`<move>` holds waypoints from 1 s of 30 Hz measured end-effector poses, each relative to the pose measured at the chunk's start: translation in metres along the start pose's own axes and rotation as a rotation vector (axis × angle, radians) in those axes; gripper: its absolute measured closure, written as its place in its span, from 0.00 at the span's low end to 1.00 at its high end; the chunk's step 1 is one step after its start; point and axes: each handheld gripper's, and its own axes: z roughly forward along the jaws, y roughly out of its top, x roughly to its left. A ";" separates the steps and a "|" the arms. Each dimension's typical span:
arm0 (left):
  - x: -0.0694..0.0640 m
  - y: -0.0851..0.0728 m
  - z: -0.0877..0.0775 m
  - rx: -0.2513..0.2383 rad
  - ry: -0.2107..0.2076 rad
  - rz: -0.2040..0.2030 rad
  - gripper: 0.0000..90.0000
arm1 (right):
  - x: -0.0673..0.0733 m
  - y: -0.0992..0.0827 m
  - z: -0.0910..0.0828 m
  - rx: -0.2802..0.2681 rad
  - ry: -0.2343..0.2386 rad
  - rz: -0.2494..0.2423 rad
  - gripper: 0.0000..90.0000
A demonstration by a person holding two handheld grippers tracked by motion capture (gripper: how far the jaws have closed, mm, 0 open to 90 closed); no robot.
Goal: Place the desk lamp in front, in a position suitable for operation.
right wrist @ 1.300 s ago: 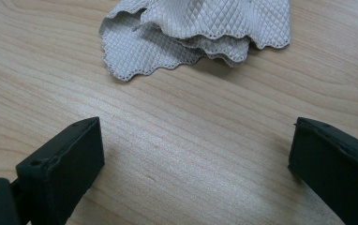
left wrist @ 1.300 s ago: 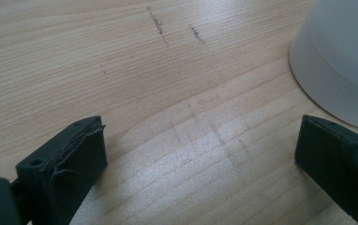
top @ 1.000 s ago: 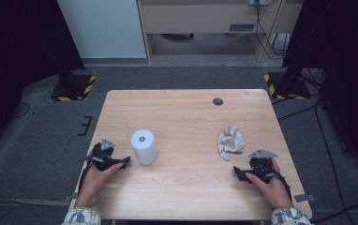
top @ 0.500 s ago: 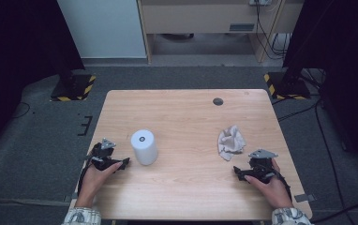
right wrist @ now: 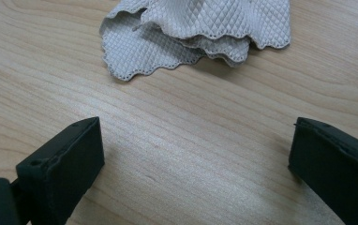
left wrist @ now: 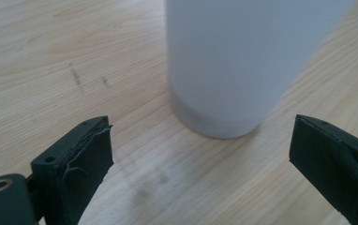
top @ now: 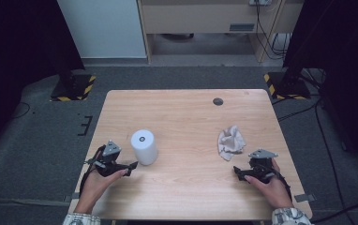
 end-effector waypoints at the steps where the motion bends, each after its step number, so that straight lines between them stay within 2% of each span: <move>1: -0.001 0.001 -0.001 -0.010 -0.008 0.002 0.06 | 0.000 0.000 0.000 0.001 0.001 0.000 0.04; 11: -0.008 0.010 -0.006 -0.080 -0.061 0.015 0.04 | 0.000 0.000 0.000 0.000 0.001 0.002 0.04; 13: -0.012 0.016 -0.008 -0.125 -0.077 0.025 0.04 | 0.000 0.000 0.000 0.001 0.004 -0.001 0.04; 16: -0.016 0.022 -0.008 -0.159 -0.079 0.036 0.03 | 0.000 0.000 0.000 0.003 0.005 0.001 0.04; 19: -0.014 0.025 -0.003 -0.155 -0.061 0.037 0.03 | 0.000 0.001 0.000 0.005 0.005 -0.001 0.04; 21: -0.012 0.026 0.000 -0.152 -0.054 0.033 0.03 | 0.000 0.001 0.001 0.004 0.003 0.002 0.03; 22: -0.009 0.028 0.004 -0.160 -0.056 0.017 0.03 | 0.000 0.001 0.001 0.004 0.002 0.002 0.03; 25: -0.005 0.035 0.008 -0.181 -0.066 0.005 0.03 | 0.000 0.001 0.001 0.003 0.002 -0.001 0.03; 28: -0.007 0.040 0.012 -0.184 -0.056 0.044 0.02 | 0.001 0.001 0.001 0.002 0.004 -0.002 0.03; 30: -0.006 0.041 0.016 -0.191 -0.054 0.037 0.02 | 0.001 0.001 0.001 0.004 0.003 0.001 0.03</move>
